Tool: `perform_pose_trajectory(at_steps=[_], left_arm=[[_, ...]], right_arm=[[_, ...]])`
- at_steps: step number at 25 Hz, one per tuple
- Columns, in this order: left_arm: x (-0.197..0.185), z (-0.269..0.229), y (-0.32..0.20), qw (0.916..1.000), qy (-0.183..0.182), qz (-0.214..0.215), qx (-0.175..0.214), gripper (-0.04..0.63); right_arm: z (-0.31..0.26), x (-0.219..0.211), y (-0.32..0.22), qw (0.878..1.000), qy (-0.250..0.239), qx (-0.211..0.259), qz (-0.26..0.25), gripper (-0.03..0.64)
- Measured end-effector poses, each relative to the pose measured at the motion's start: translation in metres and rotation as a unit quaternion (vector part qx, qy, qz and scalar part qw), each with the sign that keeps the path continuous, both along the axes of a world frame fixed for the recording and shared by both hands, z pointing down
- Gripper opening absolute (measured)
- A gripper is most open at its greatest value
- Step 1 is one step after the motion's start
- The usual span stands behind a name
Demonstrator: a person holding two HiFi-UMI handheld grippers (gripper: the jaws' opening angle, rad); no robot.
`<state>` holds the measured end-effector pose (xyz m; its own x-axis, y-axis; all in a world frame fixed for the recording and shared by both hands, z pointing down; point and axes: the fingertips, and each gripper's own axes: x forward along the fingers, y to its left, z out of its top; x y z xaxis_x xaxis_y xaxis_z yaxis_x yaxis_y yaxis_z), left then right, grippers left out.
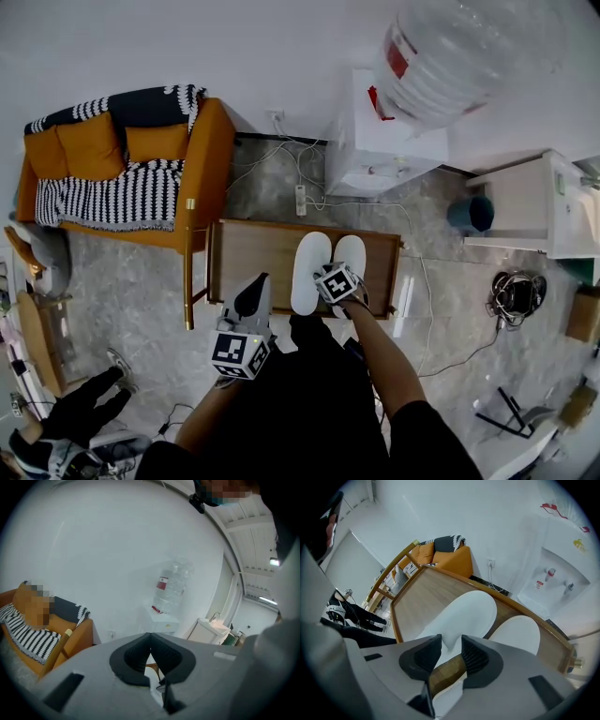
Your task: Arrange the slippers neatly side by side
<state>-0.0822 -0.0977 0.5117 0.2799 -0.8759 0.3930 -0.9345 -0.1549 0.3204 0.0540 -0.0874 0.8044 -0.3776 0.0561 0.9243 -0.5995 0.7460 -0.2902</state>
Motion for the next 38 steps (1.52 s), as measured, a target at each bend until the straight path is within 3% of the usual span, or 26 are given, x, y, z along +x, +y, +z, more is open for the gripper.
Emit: perform_pose_trajectory(at_steps=[8,14,20,27,34,38], left_arm=[[0.000,-0.007,-0.002,0.9993,0.011,0.033,0.011,0.012],[0.002,-0.019,0.000,0.9975,0.004,0.065,0.029,0.011],[0.001,-0.043,0.006,0.9949,0.002,0.086,0.054,0.011],[0.003,-0.076,0.018,0.9907,0.000,0.105,0.086,0.011],[0.006,-0.093,0.033,0.9876,0.000,0.115,0.107,0.012],[0.008,-0.098,0.037,0.9863,0.004,0.118,0.115,0.012]], right_arm=[[-0.029,0.006,-0.004,0.999,-0.008,0.036,0.040,0.149],[-0.087,0.009,-0.023,0.982,-0.077,0.077,0.152,0.149],[-0.165,0.024,-0.028,0.953,-0.129,0.146,0.233,0.135],[-0.258,0.046,-0.017,0.892,-0.171,0.264,0.326,0.047],[-0.322,0.038,0.016,0.846,-0.205,0.347,0.349,0.017],[-0.340,0.036,0.035,0.830,-0.216,0.360,0.367,0.012]])
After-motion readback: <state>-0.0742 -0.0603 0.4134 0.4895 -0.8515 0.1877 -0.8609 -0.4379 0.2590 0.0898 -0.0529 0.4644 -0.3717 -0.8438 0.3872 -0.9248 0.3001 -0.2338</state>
